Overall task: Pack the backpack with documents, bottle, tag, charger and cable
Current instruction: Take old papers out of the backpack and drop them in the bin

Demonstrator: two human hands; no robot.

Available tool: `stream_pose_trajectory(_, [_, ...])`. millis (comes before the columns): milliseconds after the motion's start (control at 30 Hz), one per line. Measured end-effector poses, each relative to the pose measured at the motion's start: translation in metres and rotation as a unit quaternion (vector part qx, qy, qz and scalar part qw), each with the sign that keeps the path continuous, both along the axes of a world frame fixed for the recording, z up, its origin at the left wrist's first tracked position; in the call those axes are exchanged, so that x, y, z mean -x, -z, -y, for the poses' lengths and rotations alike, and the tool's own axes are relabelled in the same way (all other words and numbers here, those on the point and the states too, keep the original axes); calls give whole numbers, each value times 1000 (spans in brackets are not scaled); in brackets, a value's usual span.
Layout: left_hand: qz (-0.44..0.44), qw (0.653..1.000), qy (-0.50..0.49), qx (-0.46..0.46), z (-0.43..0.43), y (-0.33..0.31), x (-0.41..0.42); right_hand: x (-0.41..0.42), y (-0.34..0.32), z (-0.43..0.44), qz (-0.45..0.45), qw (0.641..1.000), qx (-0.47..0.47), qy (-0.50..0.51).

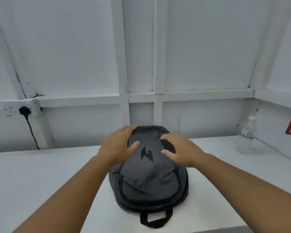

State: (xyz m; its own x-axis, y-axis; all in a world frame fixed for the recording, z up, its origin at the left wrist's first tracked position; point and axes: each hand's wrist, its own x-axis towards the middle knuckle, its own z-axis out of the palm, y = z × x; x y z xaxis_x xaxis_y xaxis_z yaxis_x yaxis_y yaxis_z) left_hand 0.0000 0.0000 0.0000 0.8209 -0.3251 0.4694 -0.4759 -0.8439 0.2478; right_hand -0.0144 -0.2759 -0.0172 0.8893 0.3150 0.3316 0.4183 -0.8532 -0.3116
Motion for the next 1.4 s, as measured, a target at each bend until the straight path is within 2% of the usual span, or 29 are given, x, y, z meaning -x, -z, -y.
stream_pose_trajectory(167, [-156, 987, 11, -42, -19, 93, 27, 39, 94, 3, -171, 982, 53, -55])
stream_pose_trajectory(267, [-215, 972, 59, -69, -24, 120, 41, 45, 112, 11, -161, 974, 120, -102])
stream_pose_trajectory(367, [-249, 961, 80, -89, -27, 134, 49, 45, 114, 13, -132, 980, 104, -111])
stream_pose_trajectory(500, [-193, 974, 96, -73, -28, 126, 44, 37, 101, 8, -100, 986, 61, -121])
stream_pose_trajectory(700, [-127, 986, 102, 43, -21, 99, 33, 28, 73, 0, -88, 992, -59, -72])
stream_pose_trajectory(900, [-51, 992, 60, 103, -9, 65, 8, 10, 42, -9, -31, 980, -193, -40])
stream_pose_trajectory(967, [-44, 991, 52, 116, -7, 54, -3, 6, 39, -13, 24, 979, -204, -15])
stream_pose_trajectory(1033, [-40, 989, 44, 139, -6, 44, -13, 4, 41, -19, 103, 961, -253, 42])
stream_pose_trajectory(1067, [-33, 988, 41, 148, -5, 39, -18, 5, 43, -23, 136, 935, -316, 82])
stream_pose_trajectory(1133, [-17, 987, 29, 157, -4, 30, -28, 5, 50, -30, 166, 852, -459, 190])
stream_pose_trajectory(1200, [-10, 986, 7, 167, -3, 21, -38, 1, 68, -33, 101, 779, -534, 312])
stream_pose_trajectory(1233, [-7, 985, -3, 171, -2, 16, -43, -3, 79, -33, 29, 770, -537, 344])
stream_pose_trajectory(1267, [-2, 985, -7, 173, -2, 12, -47, -8, 89, -35, -67, 780, -508, 359])
stream_pose_trajectory(1333, [7, 984, -3, 177, 0, 4, -52, -21, 100, -41, -246, 826, -350, 367])
stream_pose_trajectory(1400, [12, 984, 1, 175, 1, -4, -56, -38, 93, -50, -297, 853, -211, 374])
